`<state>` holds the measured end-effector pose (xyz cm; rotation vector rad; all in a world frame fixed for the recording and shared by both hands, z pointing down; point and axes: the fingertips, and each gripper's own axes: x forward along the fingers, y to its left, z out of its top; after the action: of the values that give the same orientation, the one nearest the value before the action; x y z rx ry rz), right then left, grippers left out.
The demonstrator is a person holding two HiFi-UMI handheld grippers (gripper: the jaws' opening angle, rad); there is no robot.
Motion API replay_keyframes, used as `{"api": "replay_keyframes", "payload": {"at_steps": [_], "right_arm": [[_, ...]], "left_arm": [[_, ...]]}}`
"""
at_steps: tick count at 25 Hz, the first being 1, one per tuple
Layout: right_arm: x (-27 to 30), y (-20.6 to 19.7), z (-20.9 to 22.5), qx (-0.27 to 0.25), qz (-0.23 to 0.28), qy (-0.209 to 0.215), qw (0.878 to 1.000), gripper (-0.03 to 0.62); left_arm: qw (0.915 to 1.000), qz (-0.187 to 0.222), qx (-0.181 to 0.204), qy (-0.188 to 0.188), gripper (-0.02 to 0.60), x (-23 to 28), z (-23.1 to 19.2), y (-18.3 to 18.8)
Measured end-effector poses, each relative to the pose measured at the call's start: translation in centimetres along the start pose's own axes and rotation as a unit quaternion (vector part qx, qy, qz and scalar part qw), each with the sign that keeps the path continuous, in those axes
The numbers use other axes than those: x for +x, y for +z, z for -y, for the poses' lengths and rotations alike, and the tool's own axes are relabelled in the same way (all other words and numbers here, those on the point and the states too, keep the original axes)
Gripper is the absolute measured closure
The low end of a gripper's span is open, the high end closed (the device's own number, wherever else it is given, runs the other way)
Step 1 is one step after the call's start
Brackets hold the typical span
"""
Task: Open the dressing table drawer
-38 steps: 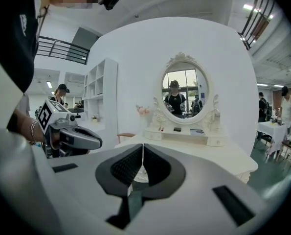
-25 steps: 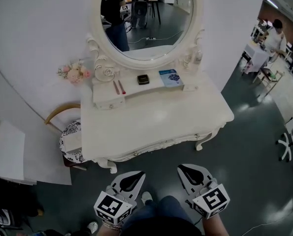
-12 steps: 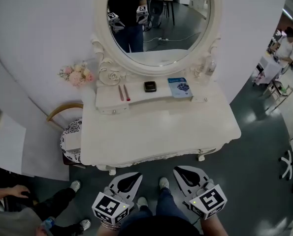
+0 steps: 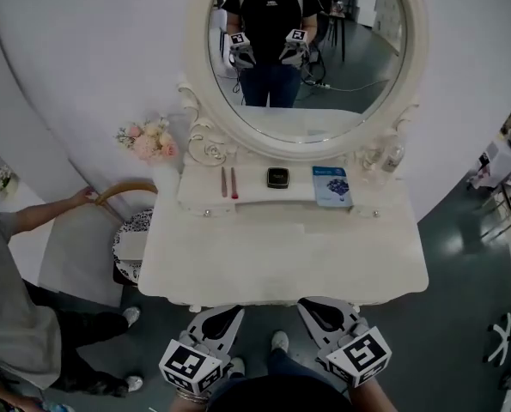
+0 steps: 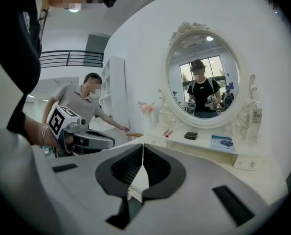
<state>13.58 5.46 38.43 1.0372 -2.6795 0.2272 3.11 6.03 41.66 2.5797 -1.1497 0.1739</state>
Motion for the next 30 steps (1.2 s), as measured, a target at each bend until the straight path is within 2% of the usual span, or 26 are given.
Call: {"api": "replay_keyframes", "payload": {"at_steps": [7,20,25,30], "right_arm": [[1.1,0.1,2.4,-0.01,-0.002,0.042,0.999,0.574],[3.7,-0.8,4.4,0.006,-0.015,0.094,0.995,0.574],[5.3,0.0,5.0,0.006,-0.009,0.098,0.995,0.574],[7.3,0.5,6.1,0.018,-0.013,0.09,0.996,0.574]], "left_arm": [[0.9991,0.004,-0.01,0.04,0.569,2.4,-0.6,0.1],[0.9945,0.007,-0.018,0.103,0.569,3.7,-3.0,0.3],[0.9927,0.006,-0.02,0.119,0.569,3.9,-5.3,0.7],[0.9929,0.002,-0.026,0.116,0.569,4.6,-7.7,1.3]]}}
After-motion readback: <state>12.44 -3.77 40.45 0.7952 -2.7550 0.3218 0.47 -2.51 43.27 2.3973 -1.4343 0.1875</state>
